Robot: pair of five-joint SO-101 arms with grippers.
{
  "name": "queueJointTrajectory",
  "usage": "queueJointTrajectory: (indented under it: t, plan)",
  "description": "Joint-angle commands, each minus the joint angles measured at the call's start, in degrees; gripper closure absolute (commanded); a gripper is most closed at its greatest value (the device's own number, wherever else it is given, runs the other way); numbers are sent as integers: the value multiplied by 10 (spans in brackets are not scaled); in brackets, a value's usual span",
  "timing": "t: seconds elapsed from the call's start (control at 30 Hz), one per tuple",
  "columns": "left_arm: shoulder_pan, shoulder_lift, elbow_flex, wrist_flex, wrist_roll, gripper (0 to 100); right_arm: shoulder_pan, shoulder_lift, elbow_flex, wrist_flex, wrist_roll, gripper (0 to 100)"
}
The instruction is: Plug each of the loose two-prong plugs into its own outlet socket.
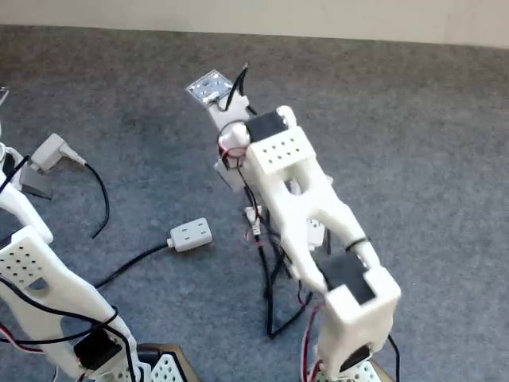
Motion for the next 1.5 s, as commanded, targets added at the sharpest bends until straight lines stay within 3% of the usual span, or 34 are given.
queueJointTrajectory:
  t: [0.0,0.2,0.3,0.53,0.77,1.03,1.27,1.47]
  plan:
    - [-7,-3,-20,4,-2,671,-18,-160,139,-99,-18,992]
    - [-4,-3,-19,4,-1,671,-18,-211,436,-280,-20,992]
    - [-4,-3,-19,4,13,671,-21,-211,500,-313,-33,992]
    - [3,-2,-19,9,23,671,-29,-211,520,-313,-52,992]
    - [8,-3,-20,12,23,671,-155,-202,538,-301,-98,992]
    - [7,-3,-20,12,21,671,-83,-79,479,-281,-91,991]
    - [7,-3,-20,9,20,671,-80,-160,465,-203,-56,818]
    - [11,-3,-20,8,20,671,-79,-211,476,-183,-56,807]
